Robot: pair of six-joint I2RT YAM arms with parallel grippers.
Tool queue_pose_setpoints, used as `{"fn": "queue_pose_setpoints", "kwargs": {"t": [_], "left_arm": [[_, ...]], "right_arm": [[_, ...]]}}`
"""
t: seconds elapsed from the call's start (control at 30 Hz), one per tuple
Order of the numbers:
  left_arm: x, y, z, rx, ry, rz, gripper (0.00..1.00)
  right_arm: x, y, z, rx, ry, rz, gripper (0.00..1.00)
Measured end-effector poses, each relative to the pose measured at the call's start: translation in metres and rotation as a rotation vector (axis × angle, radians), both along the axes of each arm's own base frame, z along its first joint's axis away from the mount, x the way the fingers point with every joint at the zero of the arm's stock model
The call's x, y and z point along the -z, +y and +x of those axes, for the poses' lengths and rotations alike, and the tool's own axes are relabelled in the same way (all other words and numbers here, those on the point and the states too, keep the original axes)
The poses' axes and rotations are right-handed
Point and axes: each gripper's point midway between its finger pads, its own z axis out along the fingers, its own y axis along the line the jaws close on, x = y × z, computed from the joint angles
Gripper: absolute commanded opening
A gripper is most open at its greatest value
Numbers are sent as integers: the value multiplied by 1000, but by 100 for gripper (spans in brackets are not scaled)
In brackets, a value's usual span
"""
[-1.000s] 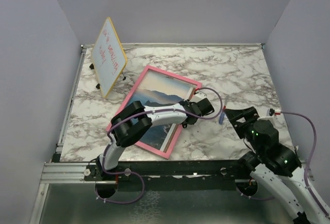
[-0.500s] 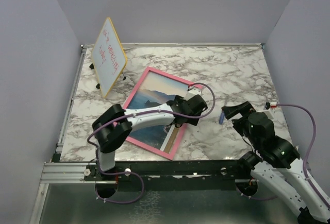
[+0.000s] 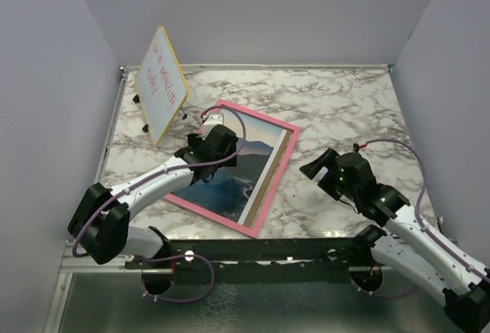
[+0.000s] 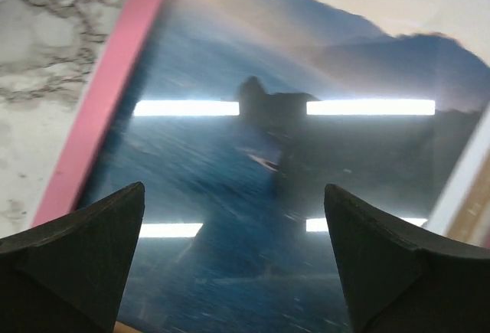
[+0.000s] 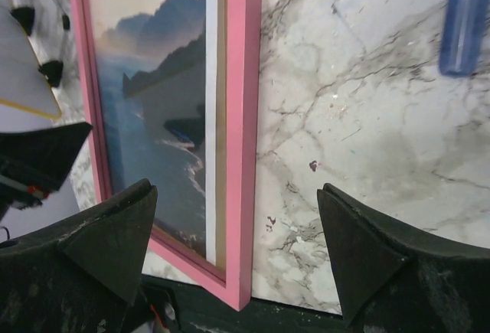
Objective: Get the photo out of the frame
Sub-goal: Turn over the photo frame at the center of the board, then adjust the photo frame at the center of the board.
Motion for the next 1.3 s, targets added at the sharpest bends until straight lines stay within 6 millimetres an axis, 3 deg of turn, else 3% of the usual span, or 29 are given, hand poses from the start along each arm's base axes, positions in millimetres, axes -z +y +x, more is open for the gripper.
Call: {"fn": "queue_pose_setpoints", "kwargs": {"t": [0.2, 0.6, 0.87, 1.07, 1.3], "left_arm": [[17, 66, 22, -163, 0, 25, 99], [35, 116, 38, -238, -33, 4, 99], [51, 113, 42, -192, 2, -69, 99], [74, 114, 40, -184, 78, -95, 99], [83, 114, 40, -181, 108, -114, 99]], "right_arm": [[28, 32, -2, -141, 84, 35, 90], [42, 65, -5, -306, 137, 86, 90], [45, 76, -3, -349, 140, 105, 89], [50, 80, -3, -374, 159, 102, 90], [51, 84, -3, -395, 164, 108, 90]]}}
